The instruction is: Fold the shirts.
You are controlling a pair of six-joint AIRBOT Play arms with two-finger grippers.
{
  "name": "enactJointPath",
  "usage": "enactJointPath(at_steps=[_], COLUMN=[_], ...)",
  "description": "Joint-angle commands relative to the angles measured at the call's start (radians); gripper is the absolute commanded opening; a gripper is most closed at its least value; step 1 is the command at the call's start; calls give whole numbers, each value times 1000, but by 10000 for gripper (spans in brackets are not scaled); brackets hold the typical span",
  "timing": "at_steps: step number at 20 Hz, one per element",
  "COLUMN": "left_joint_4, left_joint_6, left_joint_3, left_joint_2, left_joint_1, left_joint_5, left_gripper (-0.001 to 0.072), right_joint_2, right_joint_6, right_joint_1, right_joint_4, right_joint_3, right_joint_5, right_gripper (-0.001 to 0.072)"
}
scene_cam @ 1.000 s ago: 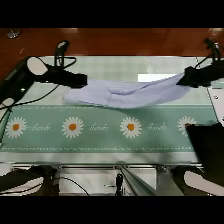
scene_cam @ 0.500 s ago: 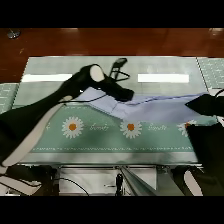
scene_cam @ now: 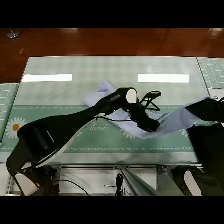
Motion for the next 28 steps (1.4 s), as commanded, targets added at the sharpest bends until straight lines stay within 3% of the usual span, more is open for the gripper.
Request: enactJointPath(at_steps=[1,7,13,16,20,26,27,28], left_joint_4=[-23,-13,57,57,56,56,56,56], left_joint_6=[37,58,93,93,92,82,82,82], left_joint_3=[5,5,-101,-238,-447,-655,-679,-701], left_joint_2=[30,250,670,895,1125,1222,1221,1218], left_joint_1=[83,569,975,1066,1083,1083,1083,1083], left_joint_5=[-15,-163,-198,-199,-193,-161,-142,-125], left_gripper=[20,19,19,20,20,20,20,20], right_joint_2=[3,-76,-509,-812,-1172,-1397,-1410,-1417], right_joint_6=[4,-34,-36,-50,-10,97,101,100], right_joint_1=[1,98,491,627,723,761,767,768], right_joint_4=[2,134,129,128,130,141,154,175], right_joint_3=[0,20,241,452,748,938,943,943], right_joint_5=[11,-93,-302,-377,-409,-412,-421,-433], right_gripper=[19,18,18,18,18,19,101,544])
